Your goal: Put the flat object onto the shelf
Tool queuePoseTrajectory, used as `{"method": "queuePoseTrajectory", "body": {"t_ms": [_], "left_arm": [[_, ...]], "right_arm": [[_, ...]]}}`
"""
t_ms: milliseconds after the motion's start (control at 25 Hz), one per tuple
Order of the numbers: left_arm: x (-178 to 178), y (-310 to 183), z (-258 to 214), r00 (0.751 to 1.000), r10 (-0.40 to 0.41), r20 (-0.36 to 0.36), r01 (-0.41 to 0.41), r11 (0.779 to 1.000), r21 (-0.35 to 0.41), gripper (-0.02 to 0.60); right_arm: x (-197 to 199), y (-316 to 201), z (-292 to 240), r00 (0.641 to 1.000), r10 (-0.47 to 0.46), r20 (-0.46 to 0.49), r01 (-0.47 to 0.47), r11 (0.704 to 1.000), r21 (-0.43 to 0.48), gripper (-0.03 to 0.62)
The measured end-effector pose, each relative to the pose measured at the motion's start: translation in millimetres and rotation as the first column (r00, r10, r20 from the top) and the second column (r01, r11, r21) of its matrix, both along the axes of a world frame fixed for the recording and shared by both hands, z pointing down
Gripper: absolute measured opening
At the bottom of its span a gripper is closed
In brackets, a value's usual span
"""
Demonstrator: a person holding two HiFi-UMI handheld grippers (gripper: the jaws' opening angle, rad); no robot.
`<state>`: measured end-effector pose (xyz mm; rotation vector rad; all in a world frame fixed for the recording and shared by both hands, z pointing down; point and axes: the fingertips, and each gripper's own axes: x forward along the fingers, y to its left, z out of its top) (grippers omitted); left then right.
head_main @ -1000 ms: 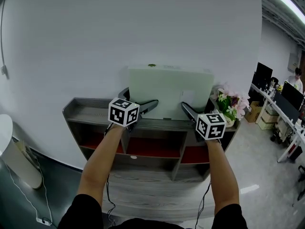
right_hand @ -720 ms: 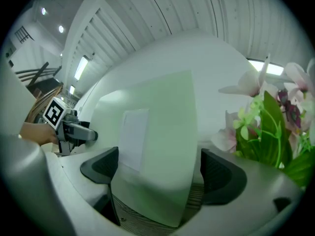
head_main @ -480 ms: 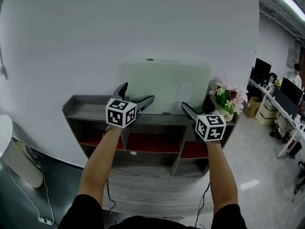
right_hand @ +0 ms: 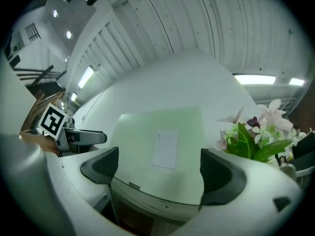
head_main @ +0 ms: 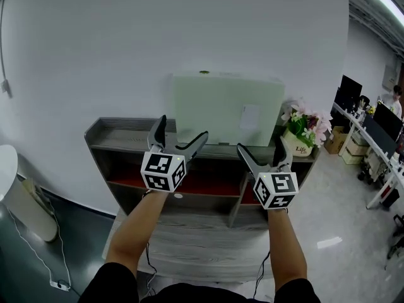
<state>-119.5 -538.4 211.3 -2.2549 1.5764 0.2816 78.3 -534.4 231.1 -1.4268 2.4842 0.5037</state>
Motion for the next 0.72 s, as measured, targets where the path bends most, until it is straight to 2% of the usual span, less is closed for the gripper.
{"method": "queuePoseTrajectory", "body": {"t_ms": [160,240,280,360,520,720], "left_arm": [[15.3,32.0,14.8,0.999,0.030,0.022,-0.031,0.999,0.029,0.560],[17.9,43.3,25.1,0.999,0.032,0.018,-0.033,0.999,0.037,0.552],[17.3,48.3,30.3,1.000,0.029,0.011,-0.030,0.999,0.039,0.518],[14.6,57.0,39.5,1.000,0.014,-0.003,-0.014,0.999,0.046,0.387],[9.9,70.2,52.3,0.999,-0.003,-0.039,0.005,0.999,0.047,0.221],[6.5,84.8,64.5,0.996,-0.052,-0.072,0.055,0.997,0.044,0.052]], "right_arm": [[4.9,31.6,3.3,0.998,0.055,0.031,-0.057,0.995,0.077,0.506],[8.9,39.3,10.2,0.996,0.084,0.037,-0.087,0.992,0.086,0.498],[10.6,43.2,15.1,0.995,0.094,0.035,-0.097,0.991,0.088,0.461],[14.6,51.8,25.2,0.993,0.116,0.029,-0.118,0.989,0.094,0.280],[18.2,68.1,39.8,0.992,0.122,0.016,-0.123,0.988,0.092,0.200],[20.7,86.4,48.5,0.994,0.107,0.015,-0.108,0.990,0.095,0.079]]}}
